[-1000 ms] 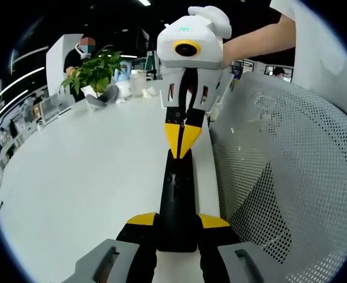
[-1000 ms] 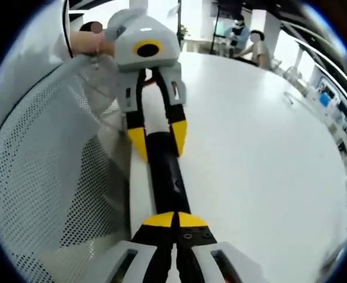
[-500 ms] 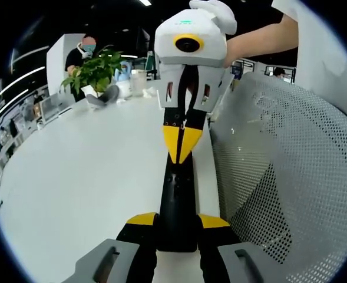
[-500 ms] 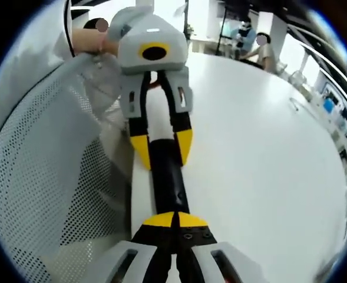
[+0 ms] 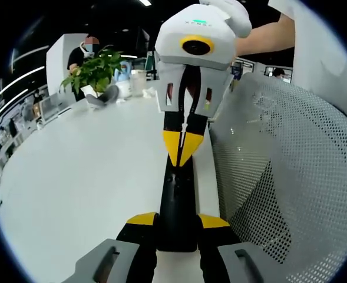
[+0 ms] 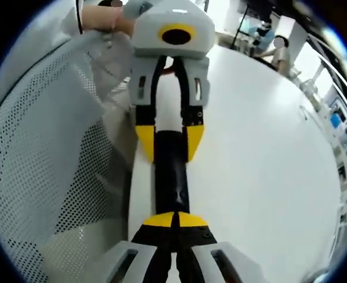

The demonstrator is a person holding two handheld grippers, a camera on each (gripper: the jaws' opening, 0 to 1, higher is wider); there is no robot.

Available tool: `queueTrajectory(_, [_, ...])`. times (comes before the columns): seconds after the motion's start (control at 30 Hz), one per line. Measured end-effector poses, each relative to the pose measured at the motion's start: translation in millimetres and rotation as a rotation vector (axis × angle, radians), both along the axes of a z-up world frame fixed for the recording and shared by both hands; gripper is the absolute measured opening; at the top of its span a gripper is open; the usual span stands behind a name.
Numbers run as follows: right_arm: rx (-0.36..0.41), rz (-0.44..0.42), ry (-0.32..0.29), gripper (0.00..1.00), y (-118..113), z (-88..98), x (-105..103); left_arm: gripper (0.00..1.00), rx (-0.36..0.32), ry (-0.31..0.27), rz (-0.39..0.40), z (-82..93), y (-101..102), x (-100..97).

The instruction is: Press the specified remote control buttons in sequence, fully releasing each button before pressing the next.

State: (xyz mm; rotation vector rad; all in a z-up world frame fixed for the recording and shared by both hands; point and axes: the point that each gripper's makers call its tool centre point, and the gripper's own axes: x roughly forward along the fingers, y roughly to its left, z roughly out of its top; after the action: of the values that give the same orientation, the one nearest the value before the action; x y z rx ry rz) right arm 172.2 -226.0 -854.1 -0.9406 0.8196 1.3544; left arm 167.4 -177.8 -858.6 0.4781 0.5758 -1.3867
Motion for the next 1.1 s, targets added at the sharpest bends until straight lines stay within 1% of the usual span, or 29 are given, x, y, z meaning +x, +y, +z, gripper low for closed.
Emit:
queueTrajectory(0.07, [0.010,-0.026,-0.011,0.00,0,-0.2,0,0.25,0.002,-0.001,-0.002,0.1,0,0.0])
queueTrajectory(0.17, [0.018,-0.039,-0.026,0.00,0,-0.2,0,0.25,0.002,0.000,-0.003,0.0,0,-0.1])
queueTrajectory(0.23, [0.038,-0.079,-0.006,0.00,0,0.4,1,0.25,0.002,0.000,-0.003,0.0,0,0.0])
queueTrajectory(0.27, [0.042,-0.086,-0.001,0.00,0,0.5,1,0.25,0.003,0.000,-0.004,0.0,0,0.0])
queueTrajectory(0.3, [0.054,-0.120,0.026,0.00,0,0.9,2,0.25,0.003,-0.001,-0.004,0.1,0,0.0])
queueTrajectory(0.33, [0.056,-0.134,0.034,0.00,0,1.0,2,0.25,0.003,0.000,-0.004,0.2,0,0.0])
queueTrajectory(0.37, [0.056,-0.144,0.038,0.00,0,1.1,3,0.25,0.004,0.000,-0.005,0.0,0,0.1])
queueTrajectory(0.47, [0.052,-0.138,0.027,0.00,0,0.8,2,0.25,0.005,0.000,-0.006,-0.1,0,0.1])
queueTrajectory(0.57, [0.072,-0.172,0.038,0.00,1,2.4,1,0.25,0.005,-0.001,-0.005,0.1,0,0.1])
queueTrajectory(0.63, [0.081,-0.171,0.040,0.00,3,5.0,-1,0.25,0.005,-0.001,-0.004,0.3,0,0.0])
queueTrajectory(0.7, [0.086,-0.158,0.018,0.00,7,9.1,-1,0.25,0.005,0.000,-0.004,0.2,0,0.1])
queueTrajectory(0.73, [0.086,-0.155,0.017,0.00,8,9.5,-1,0.25,0.005,-0.001,-0.005,0.2,0,0.1])
queueTrajectory(0.83, [0.083,-0.153,0.020,0.00,10,7.8,1,0.25,0.005,0.000,-0.005,0.0,0,0.2])
queueTrajectory(0.97, [0.057,-0.135,0.025,0.00,9,-0.4,-2,0.25,0.004,0.000,-0.004,-0.3,0,0.4])
queueTrajectory(1.1, [0.061,-0.113,0.007,0.00,9,1.0,-1,0.25,0.002,0.001,-0.003,-0.4,0,0.5])
